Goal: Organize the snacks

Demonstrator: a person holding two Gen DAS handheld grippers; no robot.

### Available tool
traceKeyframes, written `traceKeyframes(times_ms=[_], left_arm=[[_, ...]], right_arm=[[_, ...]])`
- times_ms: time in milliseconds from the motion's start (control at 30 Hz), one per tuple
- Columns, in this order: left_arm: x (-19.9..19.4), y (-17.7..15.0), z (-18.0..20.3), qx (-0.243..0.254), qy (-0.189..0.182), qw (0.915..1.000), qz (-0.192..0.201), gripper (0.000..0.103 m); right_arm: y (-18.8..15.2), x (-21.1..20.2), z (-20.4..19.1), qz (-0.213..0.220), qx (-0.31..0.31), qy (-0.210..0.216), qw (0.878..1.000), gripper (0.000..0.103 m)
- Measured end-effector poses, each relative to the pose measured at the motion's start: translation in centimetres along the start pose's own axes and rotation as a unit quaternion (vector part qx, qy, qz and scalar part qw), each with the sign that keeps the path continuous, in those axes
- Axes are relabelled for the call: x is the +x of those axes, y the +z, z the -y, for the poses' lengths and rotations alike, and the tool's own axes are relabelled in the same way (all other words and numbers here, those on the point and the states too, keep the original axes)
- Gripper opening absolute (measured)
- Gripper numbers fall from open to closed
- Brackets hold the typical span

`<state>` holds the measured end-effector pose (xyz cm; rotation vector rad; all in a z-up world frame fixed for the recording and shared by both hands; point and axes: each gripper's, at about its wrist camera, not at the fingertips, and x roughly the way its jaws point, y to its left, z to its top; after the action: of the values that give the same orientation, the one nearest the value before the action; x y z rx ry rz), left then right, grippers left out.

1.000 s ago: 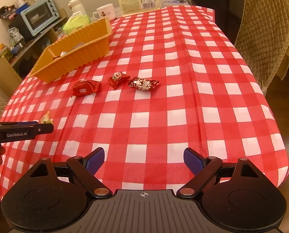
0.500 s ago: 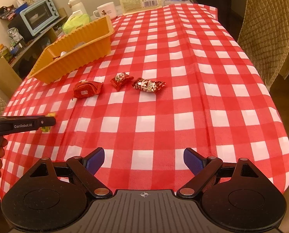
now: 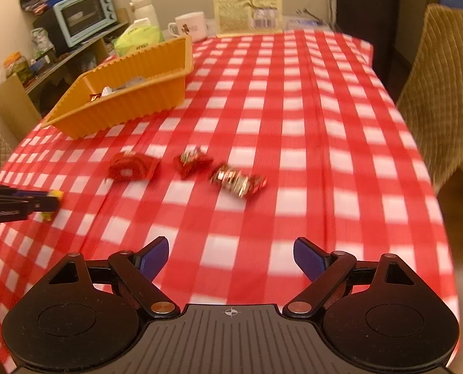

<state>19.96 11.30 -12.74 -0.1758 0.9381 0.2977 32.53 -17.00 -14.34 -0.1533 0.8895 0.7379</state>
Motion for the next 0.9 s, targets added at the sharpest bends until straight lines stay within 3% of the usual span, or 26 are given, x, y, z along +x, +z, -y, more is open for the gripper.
traceKeyframes(times_ms=[67, 133, 333, 567, 900], left_arm=[[-0.1, 0.0, -0.7, -0.005, 0.007, 1.0, 0.0, 0.019], [-0.3, 0.0, -1.3, -0.012, 0.011, 0.9999, -0.001, 0.019], [-0.8, -0.1, -2.6, -0.028, 0.026, 0.9993, 0.003, 0.019], [-1.5, -0.6, -3.7, -0.042, 0.038, 0.9984, 0.003, 0.019], [-2.5, -1.3, -4.2, -0.053, 0.047, 0.9975, 0.007, 0.019]], right_arm=[[0.8, 0.4, 0.4, 0.006, -0.017, -0.001, 1.0, 0.086], [1.6, 0.9, 0.6, 0.009, -0.037, 0.003, 0.999, 0.075], [3.5, 3.0, 0.9, 0.005, -0.091, 0.015, 0.996, 0.061], [4.3, 5.4, 0.6, -0.01, -0.142, 0.027, 0.989, 0.051], [4.6, 6.8, -0.4, -0.029, -0.151, 0.043, 0.987, 0.024]])
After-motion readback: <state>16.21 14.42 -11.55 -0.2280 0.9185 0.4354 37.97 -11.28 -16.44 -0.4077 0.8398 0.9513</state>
